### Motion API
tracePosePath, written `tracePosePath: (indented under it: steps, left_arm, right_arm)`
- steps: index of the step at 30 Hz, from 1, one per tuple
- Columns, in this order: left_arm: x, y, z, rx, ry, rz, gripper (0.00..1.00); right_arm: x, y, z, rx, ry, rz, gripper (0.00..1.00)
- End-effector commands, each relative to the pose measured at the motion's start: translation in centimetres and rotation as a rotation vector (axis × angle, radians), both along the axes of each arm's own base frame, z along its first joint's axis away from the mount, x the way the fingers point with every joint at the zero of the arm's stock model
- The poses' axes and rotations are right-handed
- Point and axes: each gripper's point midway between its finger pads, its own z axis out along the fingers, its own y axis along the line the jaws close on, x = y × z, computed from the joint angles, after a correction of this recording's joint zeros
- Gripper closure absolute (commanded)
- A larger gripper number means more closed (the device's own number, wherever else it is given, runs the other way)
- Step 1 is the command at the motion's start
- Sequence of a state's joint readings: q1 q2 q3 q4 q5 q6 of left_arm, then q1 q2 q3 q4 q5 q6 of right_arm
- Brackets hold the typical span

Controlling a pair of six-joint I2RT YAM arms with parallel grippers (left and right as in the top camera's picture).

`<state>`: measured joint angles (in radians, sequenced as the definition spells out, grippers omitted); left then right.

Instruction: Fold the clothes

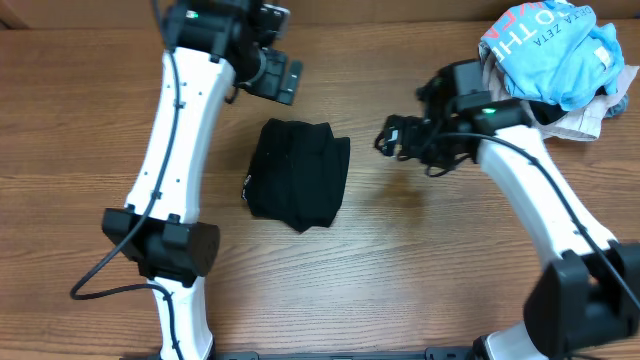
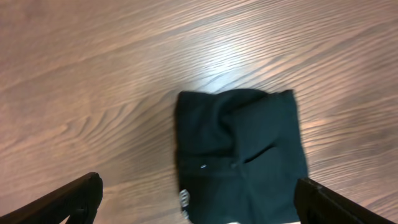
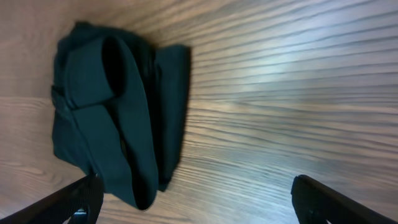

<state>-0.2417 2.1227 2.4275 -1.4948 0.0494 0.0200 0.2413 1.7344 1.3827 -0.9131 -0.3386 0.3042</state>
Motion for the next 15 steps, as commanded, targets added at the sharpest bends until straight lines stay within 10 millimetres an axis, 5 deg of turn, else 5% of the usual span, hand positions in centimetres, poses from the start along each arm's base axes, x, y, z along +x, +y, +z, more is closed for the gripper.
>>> tracePosePath:
  steps: [1, 15]
  left_arm:
    - [-0.1, 1.3, 0.2, -0.029, 0.015, 0.044, 0.0]
    - [-0.5, 5.6, -0.7, -0.008, 0.075, 0.134, 0.0]
  right_arm:
    - [-0.1, 2.6, -2.6, 0.022, 0.08, -0.006, 0.0]
    - [-0.1, 9.4, -10.1, 0.146, 0.235, 0.004, 0.0]
